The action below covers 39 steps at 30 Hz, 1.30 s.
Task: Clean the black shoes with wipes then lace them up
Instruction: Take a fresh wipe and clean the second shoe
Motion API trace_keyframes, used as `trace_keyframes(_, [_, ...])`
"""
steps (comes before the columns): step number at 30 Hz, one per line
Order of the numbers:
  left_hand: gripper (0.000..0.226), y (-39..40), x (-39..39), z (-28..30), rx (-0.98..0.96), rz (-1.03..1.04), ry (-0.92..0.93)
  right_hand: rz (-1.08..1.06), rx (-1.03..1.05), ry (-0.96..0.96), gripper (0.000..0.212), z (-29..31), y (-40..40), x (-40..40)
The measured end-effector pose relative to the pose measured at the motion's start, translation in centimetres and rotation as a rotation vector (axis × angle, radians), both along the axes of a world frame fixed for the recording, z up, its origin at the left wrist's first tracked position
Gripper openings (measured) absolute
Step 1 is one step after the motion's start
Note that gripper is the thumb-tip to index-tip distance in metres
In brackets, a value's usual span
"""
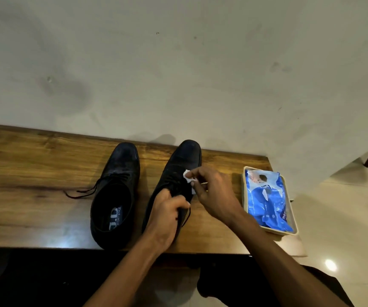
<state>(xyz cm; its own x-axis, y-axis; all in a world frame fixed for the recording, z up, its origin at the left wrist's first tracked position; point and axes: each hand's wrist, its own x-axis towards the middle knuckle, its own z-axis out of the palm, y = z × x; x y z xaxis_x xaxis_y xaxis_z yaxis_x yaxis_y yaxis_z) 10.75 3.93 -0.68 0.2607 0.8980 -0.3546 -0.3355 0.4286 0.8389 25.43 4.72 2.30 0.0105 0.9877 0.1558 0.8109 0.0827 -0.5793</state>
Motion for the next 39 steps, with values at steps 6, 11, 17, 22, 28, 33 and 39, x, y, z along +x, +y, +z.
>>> trace_keyframes(6, [0.054,1.6,0.6,0.5,-0.204,0.128,-0.608,-0.109,-0.095,0.276,0.024,-2.7,-4.2,-2.2])
trace_keyframes(11, [0.071,2.7,1.4,0.1,-0.247,0.178,-0.662,-0.130,-0.320,0.286,0.020,-4.4,-7.7,-1.2])
trace_keyframes(17, [0.056,2.0,1.5,2.8,-0.235,-0.112,-0.166,-0.214,-0.295,0.272,0.008,-3.2,-8.7,0.6])
trace_keyframes(22, [0.041,1.0,-5.0,5.6,0.377,-0.341,0.664,-0.273,-0.218,0.329,0.008,-3.4,-9.6,0.2])
trace_keyframes(28, [0.034,0.2,-7.2,3.2,0.728,-0.783,1.136,-0.250,0.012,0.428,0.016,-4.7,-10.5,-4.1])
trace_keyframes(33, [0.028,0.8,-7.1,1.0,0.857,-0.792,1.197,-0.310,0.276,0.407,0.016,-7.2,-10.7,-7.3])
trace_keyframes(39, [0.025,0.4,-7.1,1.2,0.826,-0.629,1.076,-0.198,0.371,0.277,0.016,-9.1,-11.6,-8.3])
